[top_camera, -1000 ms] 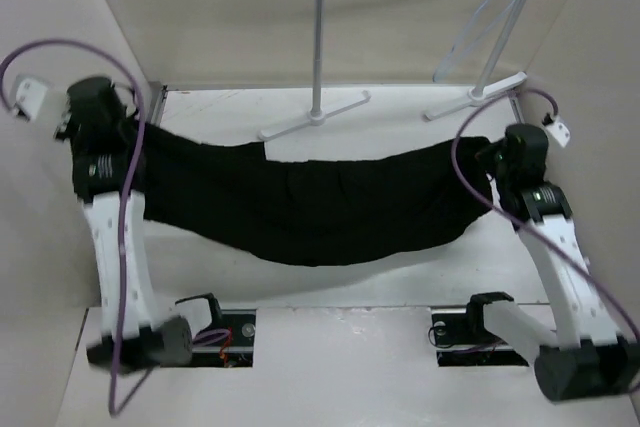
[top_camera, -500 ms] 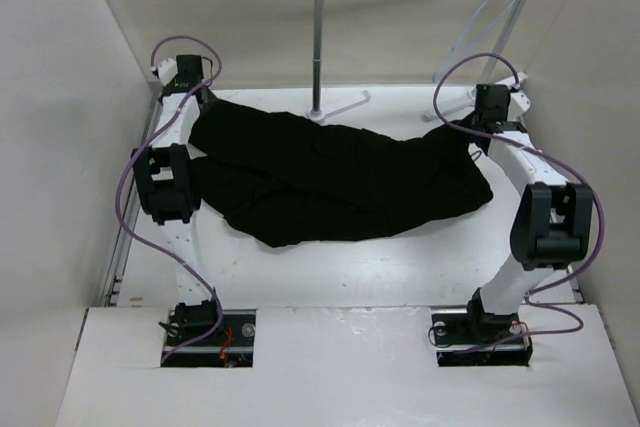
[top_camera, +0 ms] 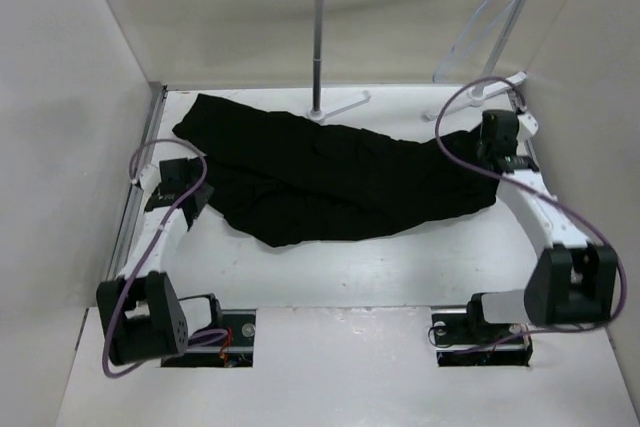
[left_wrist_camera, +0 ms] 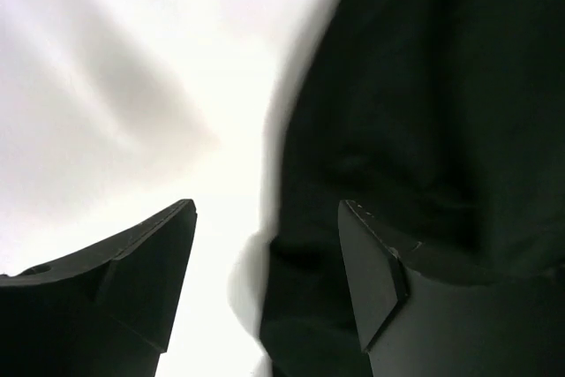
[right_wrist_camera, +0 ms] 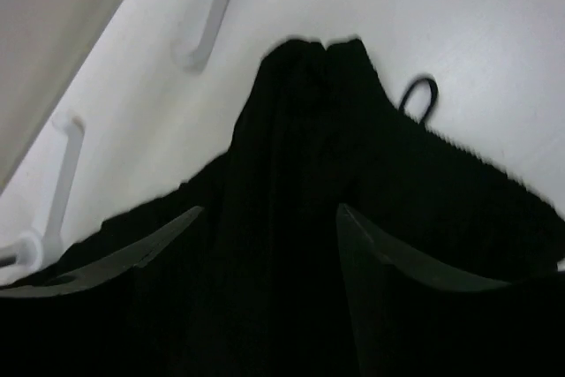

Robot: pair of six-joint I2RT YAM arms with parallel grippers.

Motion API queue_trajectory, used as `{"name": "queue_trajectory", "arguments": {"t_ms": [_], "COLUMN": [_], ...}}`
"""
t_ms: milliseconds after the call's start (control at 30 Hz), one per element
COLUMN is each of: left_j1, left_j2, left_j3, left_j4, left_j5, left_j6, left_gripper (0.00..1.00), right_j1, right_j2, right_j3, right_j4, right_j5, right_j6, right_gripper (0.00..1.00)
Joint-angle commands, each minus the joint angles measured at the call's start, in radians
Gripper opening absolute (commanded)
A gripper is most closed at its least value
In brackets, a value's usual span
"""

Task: Place the trousers on the hanger
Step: Flatten out the trousers at the center of the board.

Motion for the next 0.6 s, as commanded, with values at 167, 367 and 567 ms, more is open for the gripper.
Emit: {"name": "queue_trajectory", "arguments": {"t_ms": [167,367,567], "left_j1": [0.04,0.077,0.081], "left_j2": [0.204,0.302,0.263], "left_j3": [-0.091,-0.091,-0.057], "left_j4": [0.324,0.416,0.386], "left_j5": [0.226,0.195,0.192], "left_j6": [-0.096,-0.136,-0.136], "left_gripper": [0.63,0.34,0.04], "right_j1": [0.058,-0.03,-0.103], "right_j2": [-0.42,-0.519,-0.347], "right_j3": [-0.348,-0.524,-0.536], "right_j4": [-0.079,-0.124,-0.01], "right_j5": [-0.093,-0.119,-0.149], "right_j6": [0.1,0.16,0.185], "right_gripper": [0.15,0.62,0.57]}}
